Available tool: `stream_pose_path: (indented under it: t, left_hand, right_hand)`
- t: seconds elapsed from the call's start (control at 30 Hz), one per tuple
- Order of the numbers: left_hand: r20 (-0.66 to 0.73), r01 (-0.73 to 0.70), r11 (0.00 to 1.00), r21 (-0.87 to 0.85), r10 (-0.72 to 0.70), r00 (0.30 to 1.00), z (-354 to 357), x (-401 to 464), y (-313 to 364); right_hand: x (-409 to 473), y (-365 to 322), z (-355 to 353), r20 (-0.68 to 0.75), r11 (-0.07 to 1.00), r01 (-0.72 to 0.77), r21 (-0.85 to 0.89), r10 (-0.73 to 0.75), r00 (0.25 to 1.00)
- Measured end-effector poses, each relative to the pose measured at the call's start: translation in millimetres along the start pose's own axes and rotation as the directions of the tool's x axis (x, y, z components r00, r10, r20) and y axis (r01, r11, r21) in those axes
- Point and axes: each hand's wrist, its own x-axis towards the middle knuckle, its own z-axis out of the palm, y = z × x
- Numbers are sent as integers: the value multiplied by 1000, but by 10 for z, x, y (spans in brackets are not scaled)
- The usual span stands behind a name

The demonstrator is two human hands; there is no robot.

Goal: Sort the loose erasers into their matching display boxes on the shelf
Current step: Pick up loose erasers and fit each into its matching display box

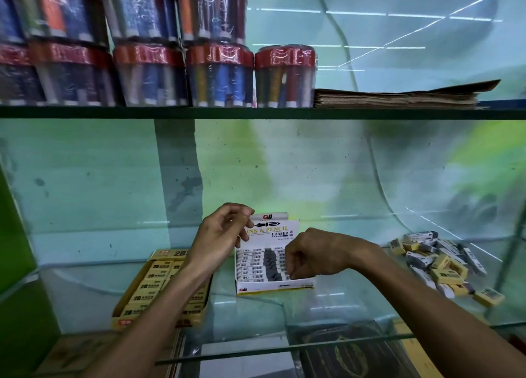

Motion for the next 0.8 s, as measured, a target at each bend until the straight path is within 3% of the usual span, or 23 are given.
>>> stream_pose_path:
  t: [0.2, 0.33, 0.47, 0.63, 0.8]
  left_hand:
    - [16, -25, 1000, -14, 25, 1000, 96, 4, 12]
    - [67, -40, 999, -21, 41, 997, 269, 8, 13]
    - [147, -67, 998, -21, 69, 987, 573, 19, 9]
    - [276, -88, 996, -18, 90, 957, 1060, 46, 24]
    - [368, -86, 995, 52, 61, 928, 1585, 68, 43]
  right_hand:
    - [-68, 46, -11, -38, 995, 1, 100, 3, 999]
    - [-315, 191, -35, -245, 983, 24, 184, 22, 969]
    - [-654, 431, 48, -430, 972, -13, 234, 115, 895]
    - [-1100, 830, 124, -514, 952, -165, 258, 279, 811]
    - [-1404, 1285, 102, -578, 870, -391, 298, 491, 652]
